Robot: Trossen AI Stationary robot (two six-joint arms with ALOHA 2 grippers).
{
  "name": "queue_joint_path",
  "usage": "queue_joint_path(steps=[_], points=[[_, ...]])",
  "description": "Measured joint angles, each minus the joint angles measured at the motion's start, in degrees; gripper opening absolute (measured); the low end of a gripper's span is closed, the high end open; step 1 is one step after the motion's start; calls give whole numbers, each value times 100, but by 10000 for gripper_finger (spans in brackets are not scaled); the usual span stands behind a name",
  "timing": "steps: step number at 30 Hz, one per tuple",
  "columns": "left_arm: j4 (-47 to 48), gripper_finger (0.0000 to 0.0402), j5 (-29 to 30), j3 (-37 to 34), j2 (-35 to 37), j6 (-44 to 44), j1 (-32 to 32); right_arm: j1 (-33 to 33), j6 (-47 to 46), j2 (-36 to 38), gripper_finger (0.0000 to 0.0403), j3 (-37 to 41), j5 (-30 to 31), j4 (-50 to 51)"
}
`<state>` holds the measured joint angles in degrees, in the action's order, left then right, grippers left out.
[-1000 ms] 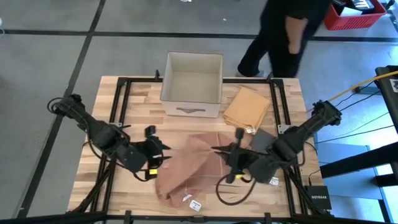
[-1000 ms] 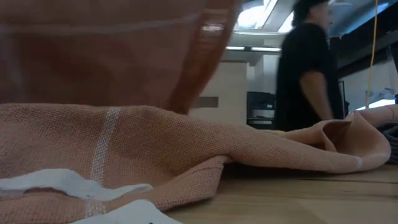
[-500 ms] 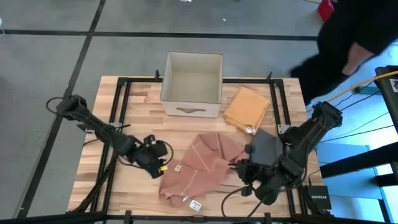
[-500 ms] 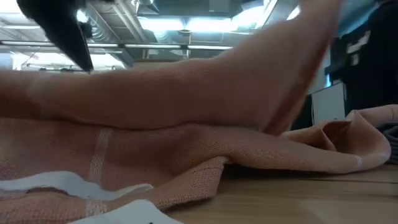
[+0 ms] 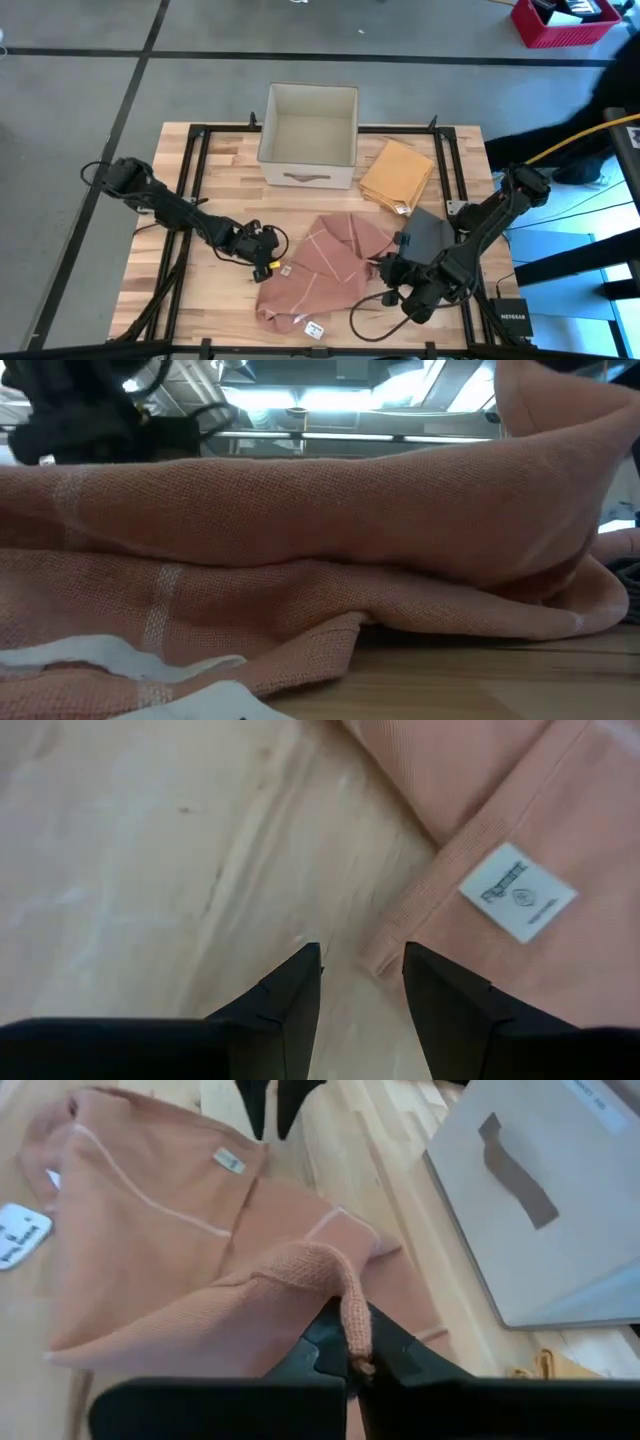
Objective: Fold towel
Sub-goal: Fold the brown towel
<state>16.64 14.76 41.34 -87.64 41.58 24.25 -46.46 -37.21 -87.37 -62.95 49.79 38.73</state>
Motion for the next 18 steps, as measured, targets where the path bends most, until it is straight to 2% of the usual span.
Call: queue_joint_path(steps=[8, 12, 15, 18], points=[[-806, 135, -327, 27, -704, -469, -3, -2, 0, 0, 7, 56, 14, -145], [-838, 126, -465, 33, -820, -551, -9, -2, 0, 2, 6, 56, 13, -142], [-766, 91, -473, 31, -827, -631, -11, -2, 0, 0, 11, 58, 45, -138], [-722, 36, -524, 33, -828, -648, 24, -2, 0, 2, 8, 58, 84, -137]])
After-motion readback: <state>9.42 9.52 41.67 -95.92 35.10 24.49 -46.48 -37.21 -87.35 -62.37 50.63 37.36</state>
